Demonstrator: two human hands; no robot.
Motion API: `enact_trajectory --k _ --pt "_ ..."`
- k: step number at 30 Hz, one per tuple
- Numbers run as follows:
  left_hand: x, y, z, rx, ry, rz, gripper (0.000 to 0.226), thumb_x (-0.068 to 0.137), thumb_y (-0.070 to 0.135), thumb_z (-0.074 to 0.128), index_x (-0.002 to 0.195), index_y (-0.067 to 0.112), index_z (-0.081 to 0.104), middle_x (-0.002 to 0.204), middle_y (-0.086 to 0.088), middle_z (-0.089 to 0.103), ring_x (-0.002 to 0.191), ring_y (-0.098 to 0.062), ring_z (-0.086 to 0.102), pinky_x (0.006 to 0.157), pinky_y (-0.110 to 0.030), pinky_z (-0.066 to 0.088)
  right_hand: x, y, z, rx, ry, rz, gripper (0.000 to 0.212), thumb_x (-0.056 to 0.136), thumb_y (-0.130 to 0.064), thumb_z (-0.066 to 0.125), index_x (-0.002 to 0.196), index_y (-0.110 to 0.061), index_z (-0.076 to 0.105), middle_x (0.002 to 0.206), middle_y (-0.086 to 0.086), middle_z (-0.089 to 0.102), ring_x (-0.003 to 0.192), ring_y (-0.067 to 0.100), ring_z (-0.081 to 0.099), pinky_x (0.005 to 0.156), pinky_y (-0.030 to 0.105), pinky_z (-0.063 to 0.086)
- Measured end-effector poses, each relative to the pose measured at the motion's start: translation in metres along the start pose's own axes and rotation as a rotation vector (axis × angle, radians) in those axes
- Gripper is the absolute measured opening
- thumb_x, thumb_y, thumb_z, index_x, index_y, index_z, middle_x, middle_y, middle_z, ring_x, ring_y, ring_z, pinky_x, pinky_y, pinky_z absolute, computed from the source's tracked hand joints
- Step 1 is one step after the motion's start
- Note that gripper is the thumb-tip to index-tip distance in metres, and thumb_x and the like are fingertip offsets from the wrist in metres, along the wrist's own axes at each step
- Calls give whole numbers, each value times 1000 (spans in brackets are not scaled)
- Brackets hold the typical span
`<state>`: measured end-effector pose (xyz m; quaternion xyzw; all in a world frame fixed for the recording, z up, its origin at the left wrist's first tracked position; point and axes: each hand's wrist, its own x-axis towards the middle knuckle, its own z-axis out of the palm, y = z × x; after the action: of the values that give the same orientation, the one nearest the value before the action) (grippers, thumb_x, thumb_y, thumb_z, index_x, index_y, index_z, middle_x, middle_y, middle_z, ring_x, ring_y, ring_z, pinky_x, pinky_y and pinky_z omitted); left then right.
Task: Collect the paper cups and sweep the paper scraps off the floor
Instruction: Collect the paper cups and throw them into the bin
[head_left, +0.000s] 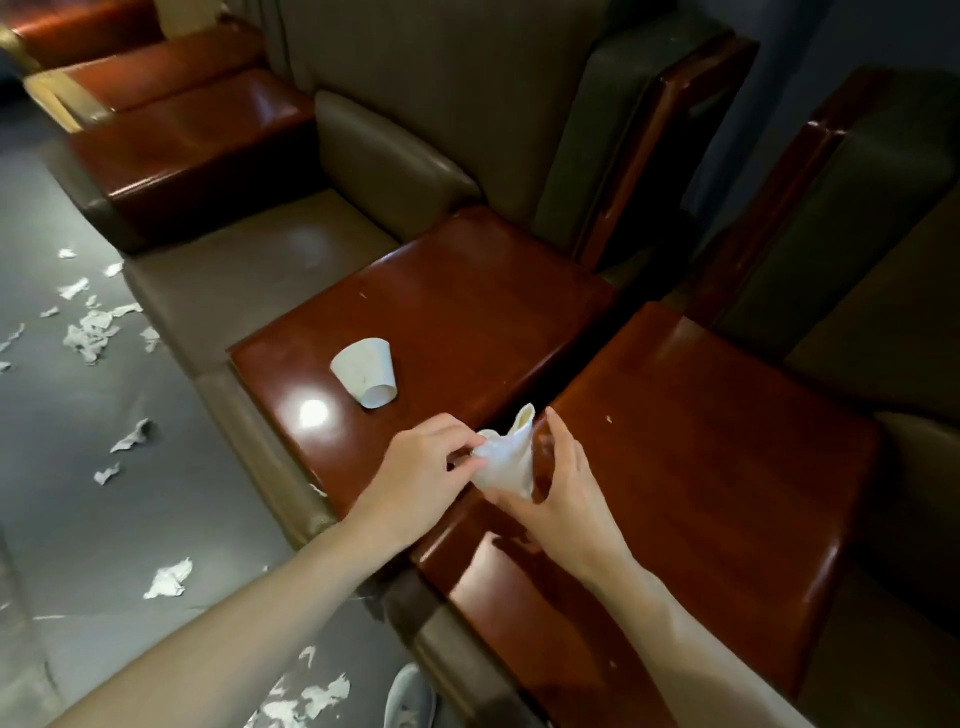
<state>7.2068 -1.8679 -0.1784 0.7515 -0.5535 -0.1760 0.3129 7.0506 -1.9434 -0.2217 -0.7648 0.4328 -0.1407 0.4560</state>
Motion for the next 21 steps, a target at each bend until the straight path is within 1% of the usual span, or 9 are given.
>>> enact_trajectory --k 2,4,6,9,12,15,17,19,21 --pt "3 -29 -25 45 76 -76 8 82 8 71 89 11 72 89 6 62 74 -4 54 71 -2 37 21 -15 17 2 -34 32 99 78 -53 69 149 -40 2 152 -8 24 131 6 37 93 17 42" --pt "6 -62 -54 52 163 -168 7 81 7 72 87 11 73 88 6 63 74 -5 55 71 -3 37 47 -33 38 17 -55 59 96 79 -53 67 150 -37 5 153 -7 24 135 12 36 100 31 44" --pt "10 -95 -84 46 242 -238 7 80 5 72 84 10 73 86 8 63 72 -5 56 70 -3 36 75 -51 62 17 -75 69 94 80 -54 66 151 -35 7 153 -6 25 138 14 34 103 32 40" --pt "25 -143 -127 85 321 -293 9 77 -1 73 80 7 73 82 3 64 67 -6 55 66 -3 36 123 -77 101 -12 -121 81 95 80 -55 65 151 -33 5 155 -1 21 141 19 29 105 34 37" --pt "45 -192 -164 122 345 -328 7 78 0 72 80 7 72 83 5 62 68 -10 56 66 -3 36 175 -97 143 -69 -160 96 101 80 -56 66 151 -33 -2 157 1 14 143 24 21 109 41 33" --pt "61 -232 -187 136 344 -354 5 79 0 71 81 5 72 82 6 60 67 -5 53 66 -2 34 218 -105 178 -203 -186 142 112 75 -60 69 151 -31 -8 157 8 12 142 30 16 112 47 26" --pt "68 -251 -195 131 342 -369 4 79 0 71 81 4 72 81 6 59 66 -7 53 66 -3 35 231 -105 199 -333 -201 179 119 71 -59 72 149 -31 -13 155 11 13 141 32 19 111 47 27" --pt "75 -263 -201 121 329 -374 3 80 1 71 81 4 72 81 5 60 67 -10 53 66 -2 34 234 -105 212 -441 -181 174 119 73 -54 73 149 -31 -16 153 14 18 139 31 24 109 45 31" --pt "82 -269 -204 118 302 -364 2 80 3 71 81 4 72 81 5 59 67 -7 53 65 -1 34 236 -108 214 -387 -128 145 113 77 -46 73 149 -31 -12 149 10 23 135 28 29 105 41 37"
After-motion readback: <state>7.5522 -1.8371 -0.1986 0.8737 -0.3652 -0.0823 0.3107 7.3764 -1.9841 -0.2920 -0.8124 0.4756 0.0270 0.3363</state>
